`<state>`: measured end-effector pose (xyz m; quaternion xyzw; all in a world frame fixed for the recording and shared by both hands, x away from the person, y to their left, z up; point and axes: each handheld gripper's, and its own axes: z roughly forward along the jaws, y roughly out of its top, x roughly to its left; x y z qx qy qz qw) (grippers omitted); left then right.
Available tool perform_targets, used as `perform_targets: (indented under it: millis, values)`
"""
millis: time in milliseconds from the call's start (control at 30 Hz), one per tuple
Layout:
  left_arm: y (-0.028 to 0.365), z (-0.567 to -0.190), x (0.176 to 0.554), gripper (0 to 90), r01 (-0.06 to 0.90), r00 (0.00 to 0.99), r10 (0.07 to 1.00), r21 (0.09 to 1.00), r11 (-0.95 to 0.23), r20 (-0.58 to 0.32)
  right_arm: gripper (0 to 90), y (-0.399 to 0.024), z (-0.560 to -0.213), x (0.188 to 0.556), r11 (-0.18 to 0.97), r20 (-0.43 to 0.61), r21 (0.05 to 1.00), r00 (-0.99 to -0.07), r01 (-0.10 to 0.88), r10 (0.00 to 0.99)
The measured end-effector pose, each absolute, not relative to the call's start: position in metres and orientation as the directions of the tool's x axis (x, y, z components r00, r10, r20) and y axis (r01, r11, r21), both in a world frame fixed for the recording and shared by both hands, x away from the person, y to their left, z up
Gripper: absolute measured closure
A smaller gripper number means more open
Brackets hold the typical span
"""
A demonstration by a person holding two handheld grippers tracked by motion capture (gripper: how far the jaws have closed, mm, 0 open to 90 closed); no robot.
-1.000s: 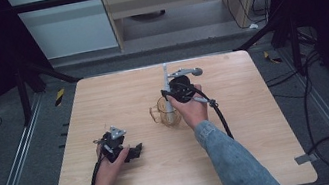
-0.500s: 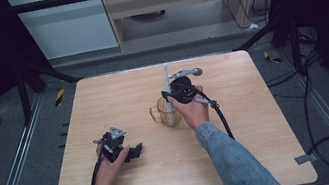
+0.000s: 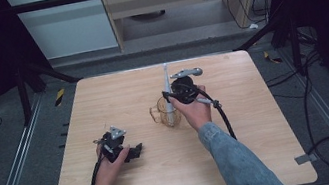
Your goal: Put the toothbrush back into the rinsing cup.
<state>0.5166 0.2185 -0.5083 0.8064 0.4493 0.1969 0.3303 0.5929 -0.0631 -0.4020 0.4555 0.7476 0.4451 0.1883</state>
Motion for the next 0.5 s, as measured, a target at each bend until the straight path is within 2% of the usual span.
perform_targets:
  millis: [500]
  values:
    - [0.218,-0.508,0.517,0.0,0.595,0.518,0.855,0.71,-0.377,0.02,52.2,-0.086,-0.397,0.582,0.196,0.104,0.835,-0.497,0.514,0.862]
